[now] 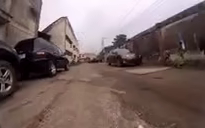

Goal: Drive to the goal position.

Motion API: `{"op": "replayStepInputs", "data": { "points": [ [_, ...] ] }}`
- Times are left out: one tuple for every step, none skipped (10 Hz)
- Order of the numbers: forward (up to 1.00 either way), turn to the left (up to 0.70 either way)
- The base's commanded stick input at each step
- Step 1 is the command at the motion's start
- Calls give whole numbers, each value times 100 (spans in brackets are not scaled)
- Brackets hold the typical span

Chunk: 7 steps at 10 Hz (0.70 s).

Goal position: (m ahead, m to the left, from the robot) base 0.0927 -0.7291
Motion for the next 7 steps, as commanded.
{"op": "replayStepInputs", "data": {
  "points": [
    [50,50],
    [50,50],
    [50,50],
    [50,50],
    [50,50],
    [50,50],
    [50,50]
  ]
}}
